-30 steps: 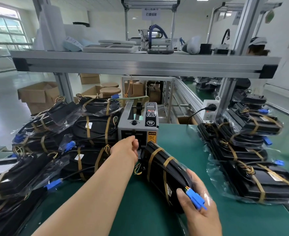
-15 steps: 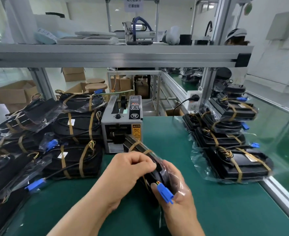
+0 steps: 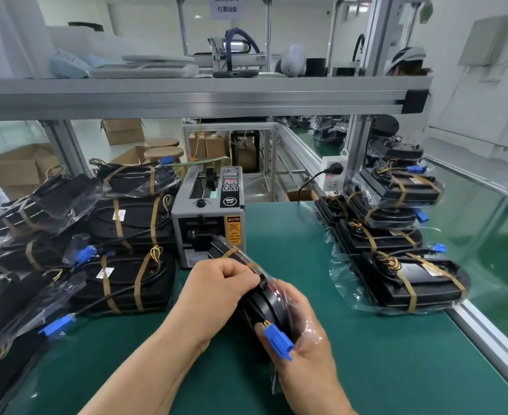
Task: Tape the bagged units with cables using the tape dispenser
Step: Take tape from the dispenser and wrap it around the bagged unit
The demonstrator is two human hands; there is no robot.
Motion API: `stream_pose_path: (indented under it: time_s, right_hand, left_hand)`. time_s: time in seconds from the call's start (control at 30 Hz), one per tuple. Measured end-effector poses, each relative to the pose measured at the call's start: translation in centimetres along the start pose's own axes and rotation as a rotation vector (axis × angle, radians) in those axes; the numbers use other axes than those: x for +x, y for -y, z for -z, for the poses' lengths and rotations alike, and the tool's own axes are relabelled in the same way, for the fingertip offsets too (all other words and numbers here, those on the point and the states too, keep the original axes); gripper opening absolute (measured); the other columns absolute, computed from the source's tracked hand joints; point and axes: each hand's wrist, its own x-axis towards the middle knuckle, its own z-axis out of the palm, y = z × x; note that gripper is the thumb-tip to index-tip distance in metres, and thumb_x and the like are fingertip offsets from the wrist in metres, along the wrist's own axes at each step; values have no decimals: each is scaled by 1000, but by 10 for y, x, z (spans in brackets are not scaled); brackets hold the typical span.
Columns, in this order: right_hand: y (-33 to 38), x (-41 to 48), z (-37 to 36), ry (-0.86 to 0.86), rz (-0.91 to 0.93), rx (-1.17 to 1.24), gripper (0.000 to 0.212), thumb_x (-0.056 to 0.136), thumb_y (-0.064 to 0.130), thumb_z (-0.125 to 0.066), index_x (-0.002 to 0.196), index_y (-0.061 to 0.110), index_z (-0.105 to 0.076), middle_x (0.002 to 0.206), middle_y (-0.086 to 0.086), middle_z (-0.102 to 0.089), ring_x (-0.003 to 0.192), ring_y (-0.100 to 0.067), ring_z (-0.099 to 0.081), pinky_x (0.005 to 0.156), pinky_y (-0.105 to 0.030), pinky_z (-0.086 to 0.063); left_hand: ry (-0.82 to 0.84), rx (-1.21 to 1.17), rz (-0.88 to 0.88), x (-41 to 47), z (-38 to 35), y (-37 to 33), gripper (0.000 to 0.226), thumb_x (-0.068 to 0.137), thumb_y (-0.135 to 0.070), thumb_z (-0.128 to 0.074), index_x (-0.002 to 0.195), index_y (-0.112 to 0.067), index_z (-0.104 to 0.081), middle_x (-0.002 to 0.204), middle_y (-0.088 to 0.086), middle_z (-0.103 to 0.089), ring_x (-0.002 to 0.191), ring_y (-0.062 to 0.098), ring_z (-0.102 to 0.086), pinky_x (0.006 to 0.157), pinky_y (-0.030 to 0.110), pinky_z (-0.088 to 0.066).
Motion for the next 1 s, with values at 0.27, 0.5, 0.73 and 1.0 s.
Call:
stream_pose_path:
  time_s: [0.27, 0.5, 0.73, 1.0]
  right_hand:
    - [-3, 0, -1, -4, -8, -21, 61, 78, 8, -71, 129, 39, -59, 123, 9, -71, 117, -14, -66, 99, -29, -51]
    - [-6, 1, -2, -1, -16, -9, 61, 77, 8, -71, 124, 44, -60, 124, 7, -70, 117, -15, -66, 101, -34, -51]
    - [-5, 1, -2, -5, -25, 4, 62, 79, 4, -70, 129, 40, -59, 126, 5, -70, 119, -16, -66, 104, -43, -48]
    - [-2, 0, -2, 11, 2, -30, 62, 77, 5, -69, 125, 44, -60, 123, 8, -71, 116, -14, -67, 96, -21, -51]
  left_hand:
    - [-77, -48, 35, -11, -7, 2, 17, 68, -40, -75, 65, -23, -72, 65, -3, -71, 61, 8, -61, 74, 35, -54]
    - [-118, -8, 8, -9, -8, 10, 16, 79, -26, -78, 64, -26, -72, 64, -3, -71, 60, 9, -61, 78, 41, -57]
    - [-127, 17, -22, -5, -10, 17, 11, 70, -39, -77, 67, -31, -70, 55, -8, -62, 54, 8, -54, 69, 45, -56]
    - [-246, 38, -29, 3, -13, 27, 19, 70, -52, -71, 76, -39, -59, 51, -19, -47, 51, 6, -44, 58, 32, -43]
